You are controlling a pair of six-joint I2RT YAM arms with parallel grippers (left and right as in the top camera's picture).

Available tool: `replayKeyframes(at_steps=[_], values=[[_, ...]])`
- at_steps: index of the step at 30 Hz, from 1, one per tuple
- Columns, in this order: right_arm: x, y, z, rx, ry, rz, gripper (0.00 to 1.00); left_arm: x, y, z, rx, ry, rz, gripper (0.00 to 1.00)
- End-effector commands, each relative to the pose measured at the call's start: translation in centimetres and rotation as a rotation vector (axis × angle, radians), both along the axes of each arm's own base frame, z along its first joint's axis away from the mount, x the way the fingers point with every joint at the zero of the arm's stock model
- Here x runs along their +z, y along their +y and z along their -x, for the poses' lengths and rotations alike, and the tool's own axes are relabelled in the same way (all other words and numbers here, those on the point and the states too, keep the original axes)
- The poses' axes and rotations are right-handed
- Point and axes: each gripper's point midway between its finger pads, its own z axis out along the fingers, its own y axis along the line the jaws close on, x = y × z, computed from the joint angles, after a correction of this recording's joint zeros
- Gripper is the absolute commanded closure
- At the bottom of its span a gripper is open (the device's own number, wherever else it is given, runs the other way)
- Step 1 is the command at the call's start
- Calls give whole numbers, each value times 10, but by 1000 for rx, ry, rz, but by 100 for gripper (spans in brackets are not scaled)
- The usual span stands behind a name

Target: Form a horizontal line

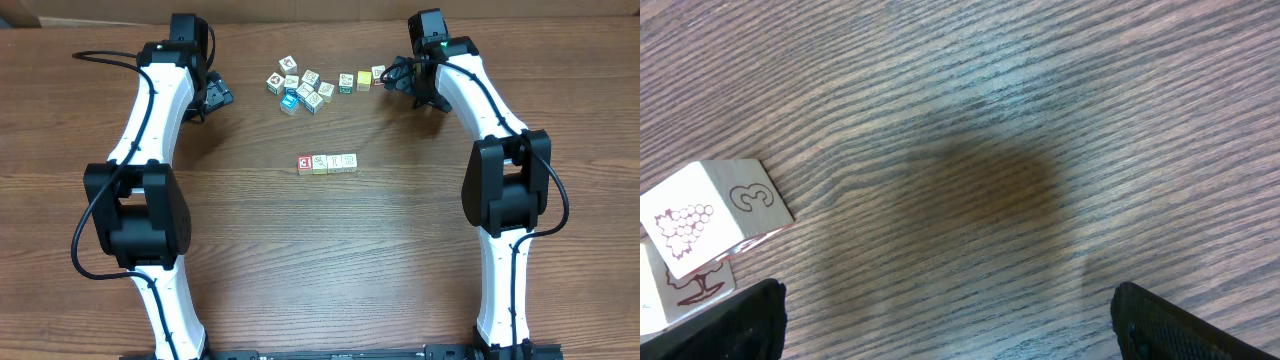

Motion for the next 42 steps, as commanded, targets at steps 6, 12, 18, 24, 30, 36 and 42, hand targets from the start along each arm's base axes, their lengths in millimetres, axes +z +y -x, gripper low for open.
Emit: replayKeyframes(at_steps=[6, 12, 18, 24, 30, 36, 42], values=[[6, -3, -1, -7, -16, 10, 0, -3, 0, -5, -4, -1, 3, 0], [6, -3, -1, -7, -16, 11, 0, -6, -6, -5, -16, 4, 2, 0], [6, -3, -1, -7, -16, 11, 0, -3, -35, -6, -75, -1, 3, 0], [6, -3, -1, -7, -16, 10, 0, 20, -81, -4, -167, -50, 8, 0], [6, -3, -1, -7, -16, 10, 0, 68, -116, 3, -240, -152, 25, 0], [6, -3, -1, -7, -16, 11, 0, 133, -136, 18, -288, -289, 52, 0], [6, -3, -1, -7, -16, 10, 0, 186, -141, 36, -309, -405, 77, 0]])
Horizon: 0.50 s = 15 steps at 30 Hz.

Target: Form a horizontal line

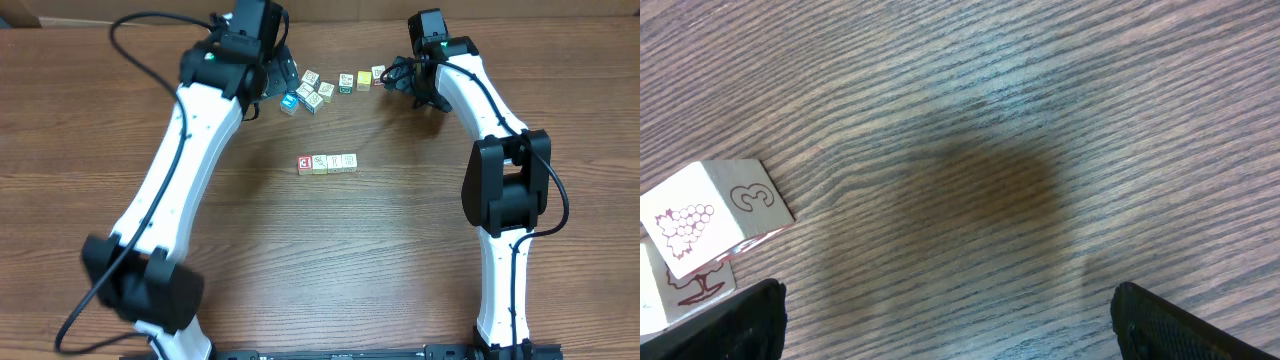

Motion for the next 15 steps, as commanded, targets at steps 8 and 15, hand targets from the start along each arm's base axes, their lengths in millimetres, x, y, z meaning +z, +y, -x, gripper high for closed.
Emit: replayKeyframes(at_steps=[8, 15], values=[[6, -3, -1, -7, -16, 10, 0, 94, 23, 29, 26, -220, -22, 0], [7, -3, -1, -7, -17, 11, 0, 132, 33, 58, 9, -293, -15, 0]])
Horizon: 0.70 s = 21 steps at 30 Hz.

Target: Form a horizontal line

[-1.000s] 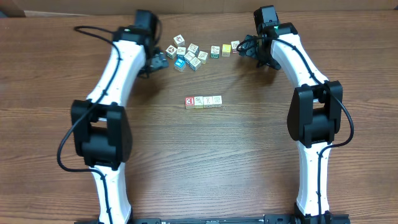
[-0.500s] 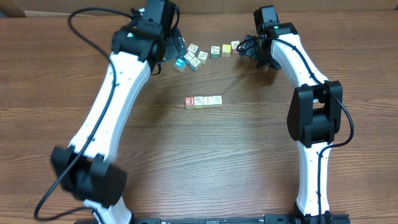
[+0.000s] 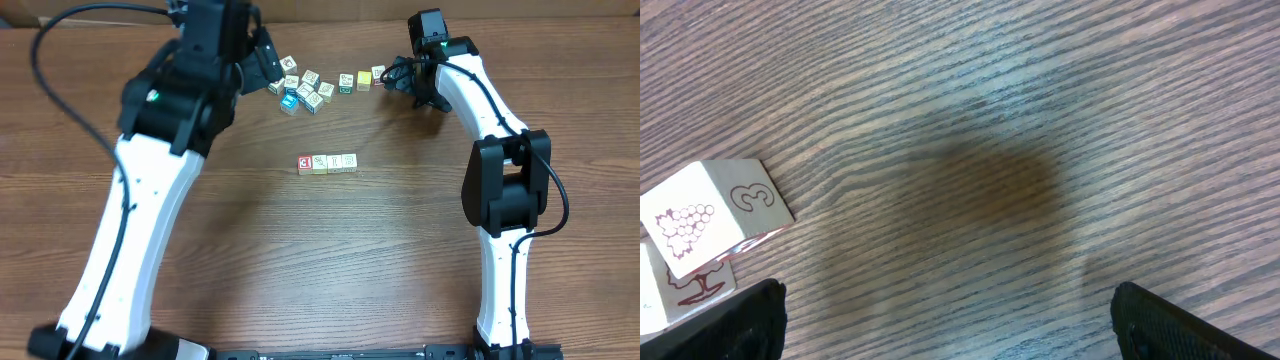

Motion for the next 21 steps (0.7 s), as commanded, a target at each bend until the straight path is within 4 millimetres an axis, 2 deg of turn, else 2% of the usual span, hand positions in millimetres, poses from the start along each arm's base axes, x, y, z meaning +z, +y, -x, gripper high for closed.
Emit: replayKeyframes(at_steps=[1, 5, 7, 10, 16, 18, 21], values=[[7, -3, -1, -7, -17, 10, 0, 24, 13, 23, -3, -31, -33, 0], [7, -3, -1, -7, -17, 10, 0, 0, 27, 53, 56, 110, -49, 0], [6, -3, -1, -7, -16, 10, 0, -17, 35, 60, 110, 165, -67, 0], [6, -3, -1, -7, -16, 10, 0, -48, 41, 63, 150, 233, -103, 0], [7, -3, -1, -7, -17, 10, 0, -123, 46, 58, 172, 318, -153, 0], [6, -3, -1, -7, -16, 10, 0, -150, 49, 61, 178, 353, -163, 0], [6, -3, -1, -7, -16, 10, 0, -180, 54, 69, 182, 404, -180, 0]])
